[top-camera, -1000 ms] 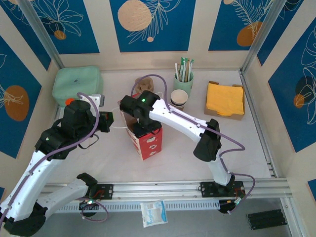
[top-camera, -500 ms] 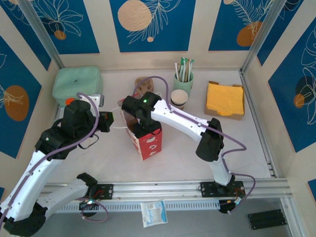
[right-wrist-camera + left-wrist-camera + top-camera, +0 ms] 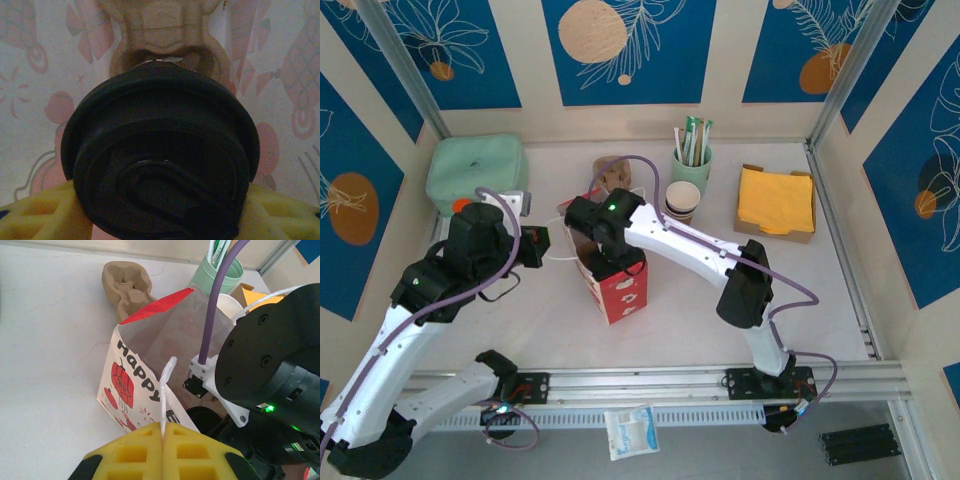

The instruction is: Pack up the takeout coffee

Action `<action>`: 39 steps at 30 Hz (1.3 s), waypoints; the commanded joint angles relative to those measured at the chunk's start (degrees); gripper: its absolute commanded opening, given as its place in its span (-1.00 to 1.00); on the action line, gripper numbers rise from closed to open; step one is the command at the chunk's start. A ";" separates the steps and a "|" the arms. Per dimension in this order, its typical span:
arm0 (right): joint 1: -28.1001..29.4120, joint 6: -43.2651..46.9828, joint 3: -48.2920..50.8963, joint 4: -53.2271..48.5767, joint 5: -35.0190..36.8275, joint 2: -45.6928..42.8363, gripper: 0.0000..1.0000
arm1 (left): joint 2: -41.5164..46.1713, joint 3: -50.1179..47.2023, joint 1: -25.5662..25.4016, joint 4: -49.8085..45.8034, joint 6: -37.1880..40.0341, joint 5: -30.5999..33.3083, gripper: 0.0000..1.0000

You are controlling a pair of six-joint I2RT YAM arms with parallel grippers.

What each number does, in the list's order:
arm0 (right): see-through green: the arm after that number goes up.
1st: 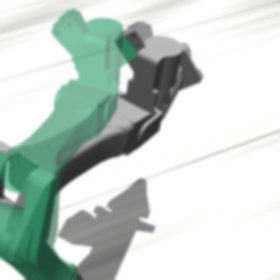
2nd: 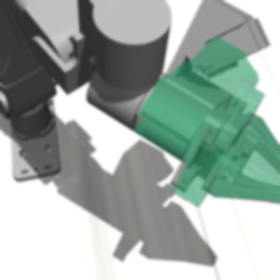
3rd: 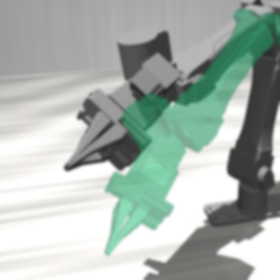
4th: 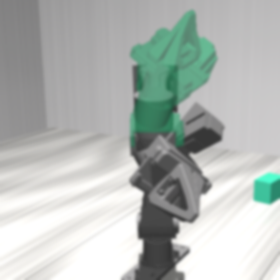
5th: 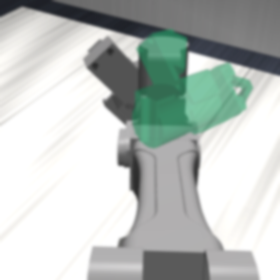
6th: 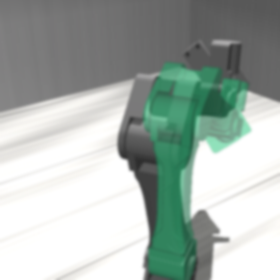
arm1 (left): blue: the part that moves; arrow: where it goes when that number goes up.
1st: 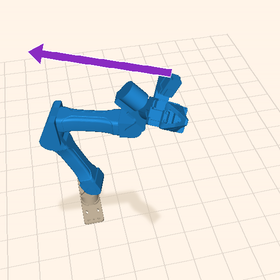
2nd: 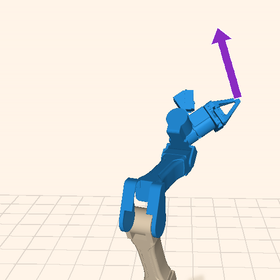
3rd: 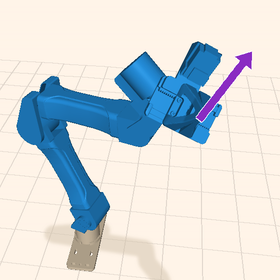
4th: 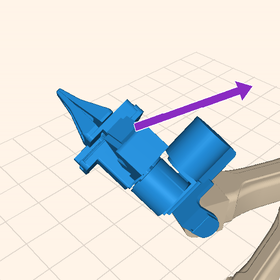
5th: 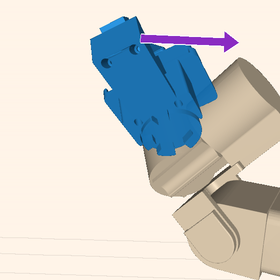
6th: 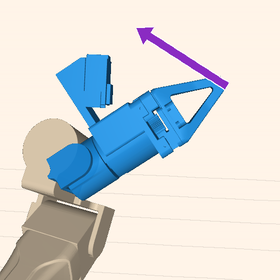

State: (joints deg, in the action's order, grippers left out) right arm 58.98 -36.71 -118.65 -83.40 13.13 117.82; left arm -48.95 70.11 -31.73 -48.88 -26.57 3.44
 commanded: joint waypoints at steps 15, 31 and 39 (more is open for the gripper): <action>0.89 -1.39 -3.25 -3.91 3.64 0.57 0.16 | 0.40 0.03 0.50 -0.86 -0.21 -0.18 -1.00; 0.89 -1.35 -3.11 -3.58 3.69 0.67 0.16 | 0.27 0.03 0.52 -0.69 -0.32 -0.25 -1.00; 1.06 -2.14 -3.42 -4.59 6.35 1.01 0.16 | 0.17 0.01 0.49 -0.58 -0.31 -0.34 -1.00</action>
State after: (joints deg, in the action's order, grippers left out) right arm 59.64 -37.56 -120.14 -85.67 17.80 117.99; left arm -48.95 70.11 -31.73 -48.88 -26.59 3.44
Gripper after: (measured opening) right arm 0.609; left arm 0.063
